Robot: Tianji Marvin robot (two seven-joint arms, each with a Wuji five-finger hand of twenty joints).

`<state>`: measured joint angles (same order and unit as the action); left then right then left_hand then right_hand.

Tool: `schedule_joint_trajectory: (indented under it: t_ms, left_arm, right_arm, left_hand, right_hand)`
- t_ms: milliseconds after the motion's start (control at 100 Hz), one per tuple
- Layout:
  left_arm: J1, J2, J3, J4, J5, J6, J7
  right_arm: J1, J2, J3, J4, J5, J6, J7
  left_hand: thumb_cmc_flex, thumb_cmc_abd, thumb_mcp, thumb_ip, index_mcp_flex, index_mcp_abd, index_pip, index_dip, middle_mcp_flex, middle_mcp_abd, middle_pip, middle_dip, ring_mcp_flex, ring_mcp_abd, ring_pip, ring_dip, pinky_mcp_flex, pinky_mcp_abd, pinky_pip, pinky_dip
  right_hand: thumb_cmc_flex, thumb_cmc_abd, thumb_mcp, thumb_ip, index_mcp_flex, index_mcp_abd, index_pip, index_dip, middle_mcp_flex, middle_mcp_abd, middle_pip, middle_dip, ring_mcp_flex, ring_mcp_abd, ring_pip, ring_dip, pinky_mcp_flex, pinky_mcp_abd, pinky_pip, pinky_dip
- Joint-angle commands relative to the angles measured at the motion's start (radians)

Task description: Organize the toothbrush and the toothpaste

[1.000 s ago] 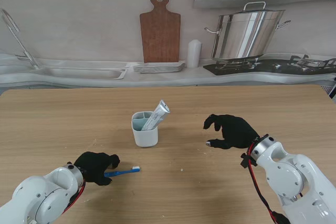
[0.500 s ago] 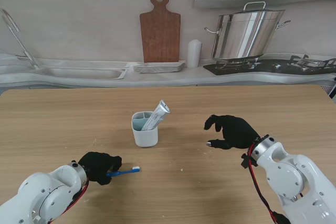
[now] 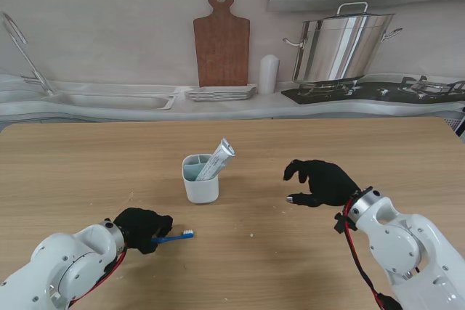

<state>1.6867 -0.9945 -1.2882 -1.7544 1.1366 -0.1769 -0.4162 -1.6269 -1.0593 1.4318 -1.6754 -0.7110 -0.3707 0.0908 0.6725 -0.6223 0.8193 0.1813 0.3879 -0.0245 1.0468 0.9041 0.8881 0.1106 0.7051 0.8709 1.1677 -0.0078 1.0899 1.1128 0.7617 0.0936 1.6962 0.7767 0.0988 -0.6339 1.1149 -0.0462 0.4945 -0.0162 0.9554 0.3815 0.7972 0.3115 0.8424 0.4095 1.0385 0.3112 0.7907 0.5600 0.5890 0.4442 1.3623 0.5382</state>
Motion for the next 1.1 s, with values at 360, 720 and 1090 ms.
schedule_joint_trajectory:
  t_ms: [360,720,1090]
  left_arm:
    - [-0.002,0.004,0.013,0.032,-0.016,-0.007,-0.058]
    - [-0.018,0.005,0.022,0.058,-0.06,-0.023,-0.048]
    - [-0.013,-0.004,0.003,0.072,-0.124,-0.045,0.029]
  right_arm:
    - [-0.01,-0.002,0.002,0.001,-0.005,0.012,0.017]
    - [-0.009,-0.002,0.001,0.005,-0.005,0.012,0.017]
    - [-0.013,-0.001,0.0,0.008,-0.005,0.015,0.019]
  left_hand:
    - [0.081,-0.093,0.089,-0.027,0.118,-0.135,0.069,-0.006,0.144,-0.034,-0.133,0.065,0.087,0.0,0.064,0.002,0.058,-0.013,0.09,-0.015]
    - [0.017,-0.241,0.366,0.159,0.231,-0.205,0.13,0.101,0.23,-0.035,-0.008,0.088,0.1,-0.03,0.267,-0.105,0.165,-0.025,0.159,-0.055]
    - [-0.008,-0.29,0.469,0.434,0.325,-0.204,0.169,0.17,0.306,-0.03,0.081,0.089,0.104,-0.047,0.449,-0.201,0.274,-0.012,0.23,-0.092]
  right_hand:
    - [0.03,0.027,0.019,0.038,0.026,-0.005,-0.003,-0.002,0.007,0.02,-0.006,-0.007,0.012,0.021,0.008,0.003,0.003,0.006,0.016,-0.005]
    - [0.031,0.026,0.019,0.038,0.034,-0.004,-0.002,-0.001,0.009,0.02,-0.005,-0.007,0.012,0.021,0.008,0.003,0.004,0.007,0.016,-0.005]
    - [0.031,0.027,0.018,0.038,0.035,-0.004,-0.002,-0.001,0.009,0.019,-0.005,-0.007,0.012,0.02,0.008,0.003,0.004,0.007,0.016,-0.005]
